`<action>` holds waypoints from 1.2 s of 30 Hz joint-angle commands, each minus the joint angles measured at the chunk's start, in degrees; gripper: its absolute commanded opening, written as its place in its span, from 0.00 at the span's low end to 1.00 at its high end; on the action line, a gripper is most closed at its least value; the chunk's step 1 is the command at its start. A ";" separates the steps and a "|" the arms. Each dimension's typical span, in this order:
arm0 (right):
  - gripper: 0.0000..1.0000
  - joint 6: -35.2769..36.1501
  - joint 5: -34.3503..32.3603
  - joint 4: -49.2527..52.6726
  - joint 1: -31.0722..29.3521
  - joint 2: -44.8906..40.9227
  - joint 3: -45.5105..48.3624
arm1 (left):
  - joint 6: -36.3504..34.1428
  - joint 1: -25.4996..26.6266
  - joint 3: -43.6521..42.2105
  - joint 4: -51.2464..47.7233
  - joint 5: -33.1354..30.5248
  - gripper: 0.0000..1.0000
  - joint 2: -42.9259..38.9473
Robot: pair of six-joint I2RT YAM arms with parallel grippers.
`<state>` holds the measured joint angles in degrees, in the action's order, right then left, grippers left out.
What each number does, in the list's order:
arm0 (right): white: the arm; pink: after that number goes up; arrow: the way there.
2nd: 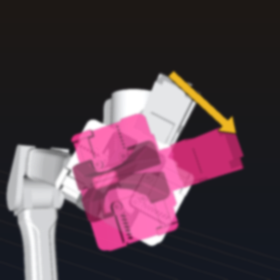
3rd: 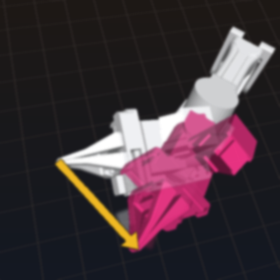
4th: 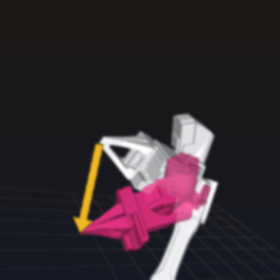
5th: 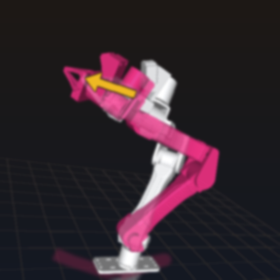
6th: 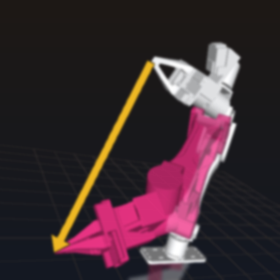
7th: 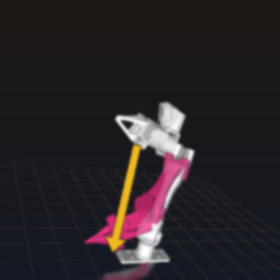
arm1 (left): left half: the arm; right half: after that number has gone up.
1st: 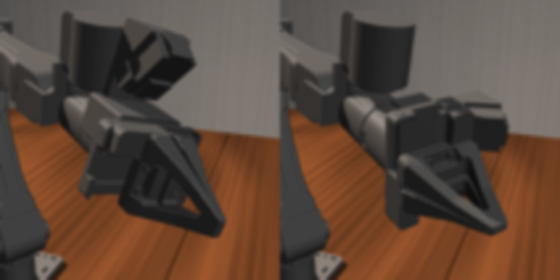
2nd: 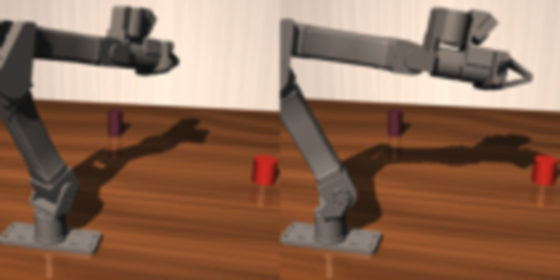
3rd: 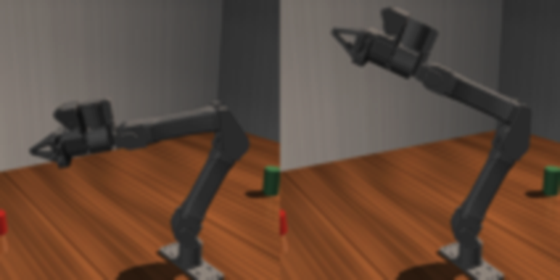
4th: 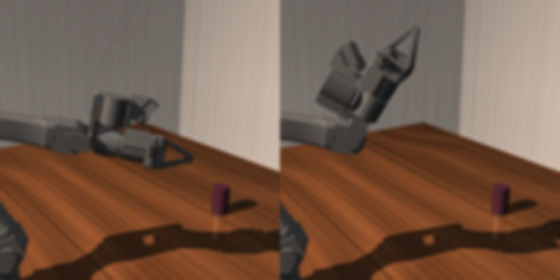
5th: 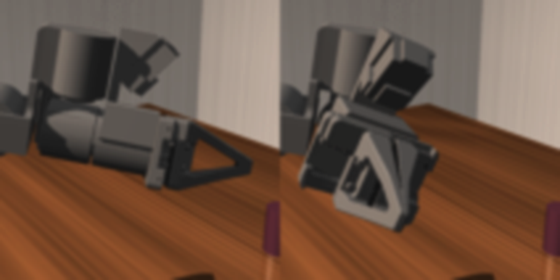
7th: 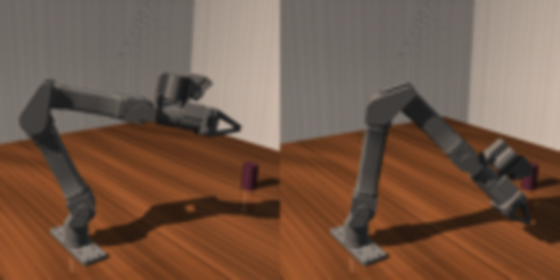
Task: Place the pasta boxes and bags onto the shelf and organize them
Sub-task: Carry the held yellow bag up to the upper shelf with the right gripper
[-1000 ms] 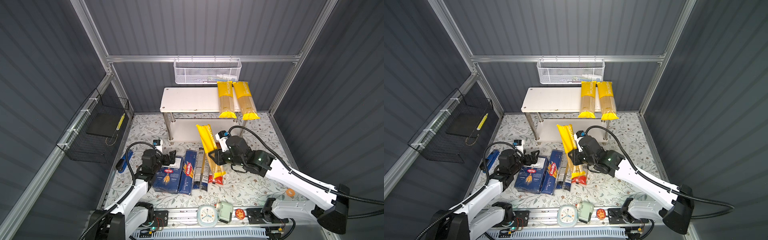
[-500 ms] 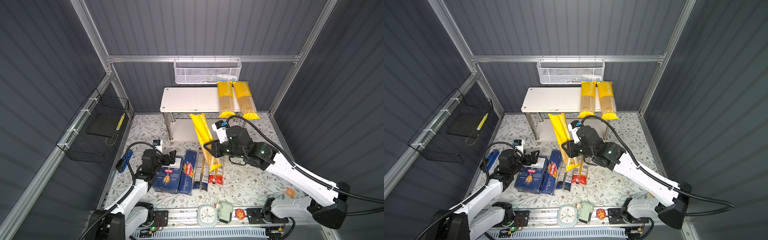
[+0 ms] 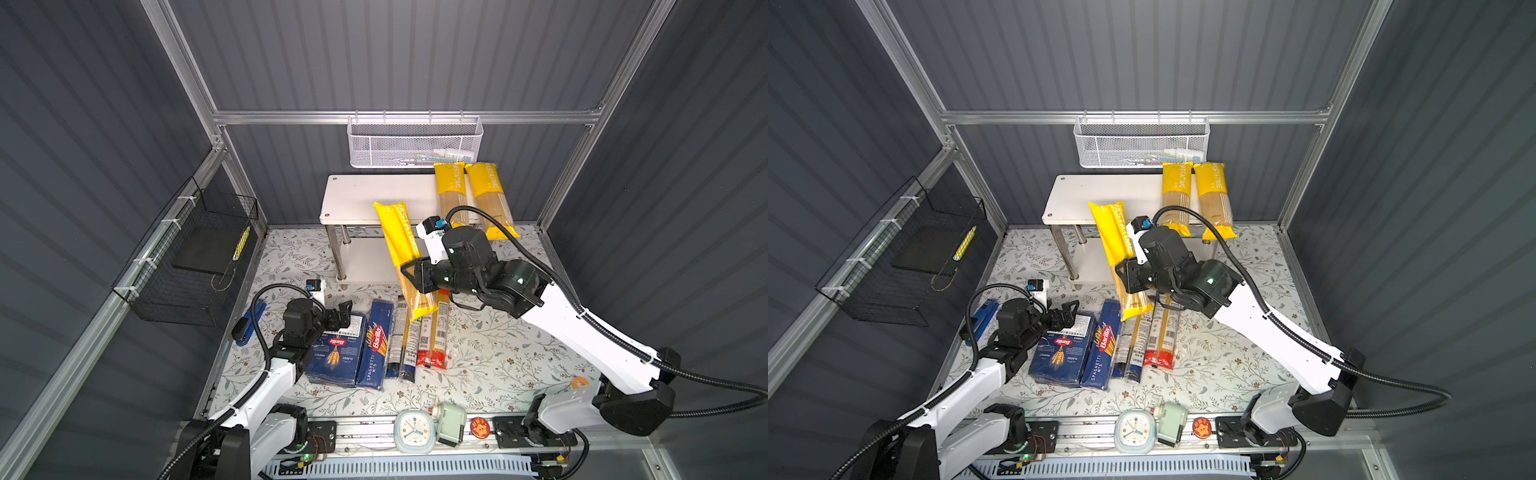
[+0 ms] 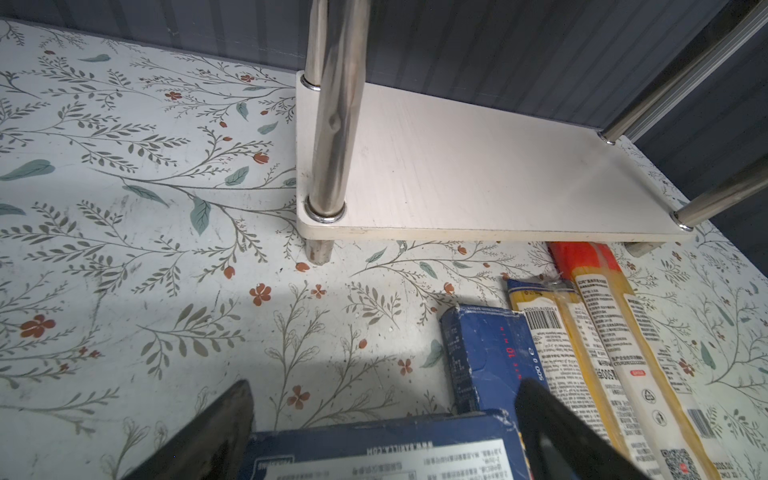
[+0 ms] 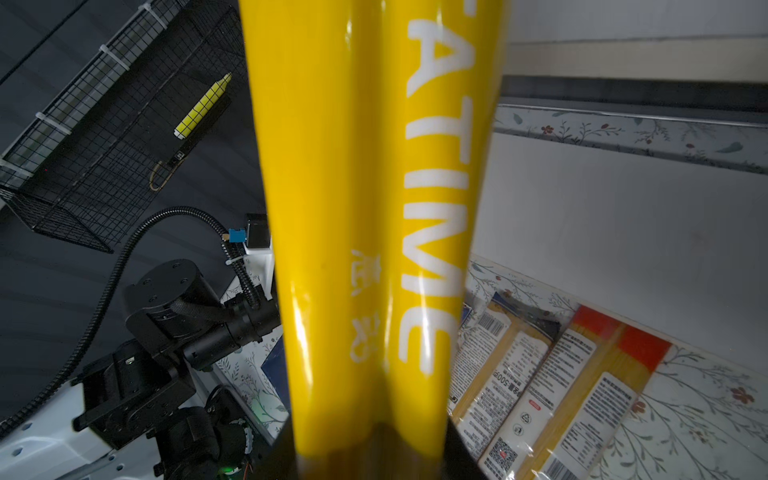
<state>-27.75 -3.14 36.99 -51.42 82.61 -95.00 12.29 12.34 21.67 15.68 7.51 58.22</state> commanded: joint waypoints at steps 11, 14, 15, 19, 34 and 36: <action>0.22 3.23 -5.83 -2.50 1.90 9.45 -19.25 | 0.44 0.23 0.48 -0.30 0.58 0.99 -1.17; 0.22 3.55 -5.82 -2.51 2.71 10.91 -21.21 | 0.45 0.23 0.48 -0.39 0.60 0.99 -1.38; 0.21 3.58 -5.63 -2.61 3.02 11.28 -21.69 | 0.47 0.23 0.48 -0.39 0.56 0.99 -1.50; 0.22 4.34 -5.05 -2.66 3.84 12.41 -23.39 | 0.55 0.23 0.42 -0.30 0.51 0.99 -1.44; 0.22 4.63 -4.94 -3.63 8.67 16.65 -29.05 | 0.67 0.23 0.34 0.05 0.67 0.99 -0.98; 0.22 5.00 -4.44 -4.10 9.25 16.88 -29.23 | 0.63 0.23 0.42 -0.02 0.65 0.99 -1.06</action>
<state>-23.75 -7.35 41.56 -42.68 100.40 -120.22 12.32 12.34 21.67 15.73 7.53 57.71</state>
